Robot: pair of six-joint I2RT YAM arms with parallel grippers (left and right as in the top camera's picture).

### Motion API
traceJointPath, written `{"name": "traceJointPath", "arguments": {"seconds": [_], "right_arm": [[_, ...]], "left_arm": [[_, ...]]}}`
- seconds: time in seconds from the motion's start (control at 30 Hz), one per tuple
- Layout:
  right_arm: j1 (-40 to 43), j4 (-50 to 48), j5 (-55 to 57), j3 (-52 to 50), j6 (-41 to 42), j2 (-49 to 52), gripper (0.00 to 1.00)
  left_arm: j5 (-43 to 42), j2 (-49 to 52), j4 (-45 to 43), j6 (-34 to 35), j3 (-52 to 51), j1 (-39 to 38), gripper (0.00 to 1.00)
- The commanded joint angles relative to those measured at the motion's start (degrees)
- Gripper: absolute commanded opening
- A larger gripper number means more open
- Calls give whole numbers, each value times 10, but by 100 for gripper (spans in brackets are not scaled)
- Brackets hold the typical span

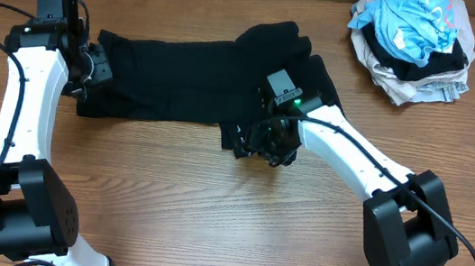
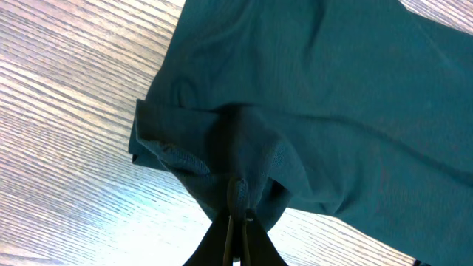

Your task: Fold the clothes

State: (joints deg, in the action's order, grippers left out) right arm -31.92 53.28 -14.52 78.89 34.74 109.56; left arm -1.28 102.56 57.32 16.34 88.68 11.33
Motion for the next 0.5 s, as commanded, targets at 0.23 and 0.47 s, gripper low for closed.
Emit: {"name": "traceJointPath", "arguments": {"seconds": [0.23, 0.47], "right_arm": [[-3, -21, 8, -18, 15, -6, 61], [-7, -23, 8, -18, 16, -1, 62]], "left_arm": [[2, 3, -4, -9, -3, -2, 4], [2, 3, -4, -9, -3, -2, 4]]}}
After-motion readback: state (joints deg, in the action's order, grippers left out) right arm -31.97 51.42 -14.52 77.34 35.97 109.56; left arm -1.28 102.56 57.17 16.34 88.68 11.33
